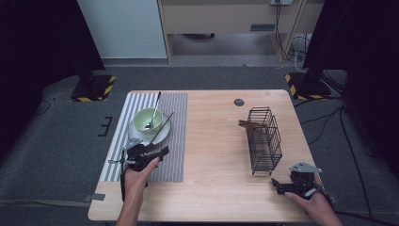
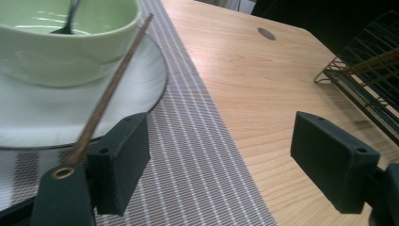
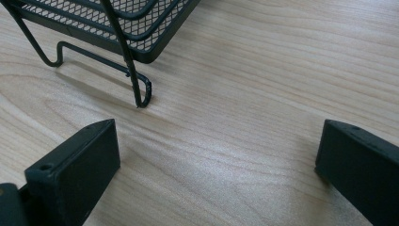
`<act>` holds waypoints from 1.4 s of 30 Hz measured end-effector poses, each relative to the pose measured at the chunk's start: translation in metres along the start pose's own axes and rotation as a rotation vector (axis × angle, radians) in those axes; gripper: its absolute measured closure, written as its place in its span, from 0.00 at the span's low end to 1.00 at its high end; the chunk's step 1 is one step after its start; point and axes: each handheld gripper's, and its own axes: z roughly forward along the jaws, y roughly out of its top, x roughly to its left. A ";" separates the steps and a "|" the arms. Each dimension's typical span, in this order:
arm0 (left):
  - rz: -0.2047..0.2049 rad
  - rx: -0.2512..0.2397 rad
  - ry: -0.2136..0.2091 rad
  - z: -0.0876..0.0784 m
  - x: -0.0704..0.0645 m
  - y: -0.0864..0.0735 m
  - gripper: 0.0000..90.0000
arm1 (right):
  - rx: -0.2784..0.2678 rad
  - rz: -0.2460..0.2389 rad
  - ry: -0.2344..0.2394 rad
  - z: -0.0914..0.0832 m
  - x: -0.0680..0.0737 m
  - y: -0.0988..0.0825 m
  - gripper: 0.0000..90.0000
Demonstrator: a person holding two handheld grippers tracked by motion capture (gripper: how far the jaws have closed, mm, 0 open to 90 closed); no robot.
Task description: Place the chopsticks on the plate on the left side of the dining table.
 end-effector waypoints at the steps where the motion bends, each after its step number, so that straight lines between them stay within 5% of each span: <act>1: 0.009 0.004 -0.008 0.001 -0.003 0.000 0.22 | 0.000 0.000 0.000 0.000 0.000 0.000 0.00; 12: 0.109 0.065 -0.122 0.024 -0.042 0.008 0.19 | 0.000 -0.001 0.000 0.000 0.000 0.000 0.00; 25: 0.201 0.149 -0.139 0.058 -0.085 0.024 0.19 | 0.001 -0.010 0.004 0.000 -0.001 0.000 0.00; 42: 0.269 0.146 -0.189 0.083 -0.127 0.049 0.32 | -0.001 -0.008 0.005 0.000 -0.001 0.000 0.00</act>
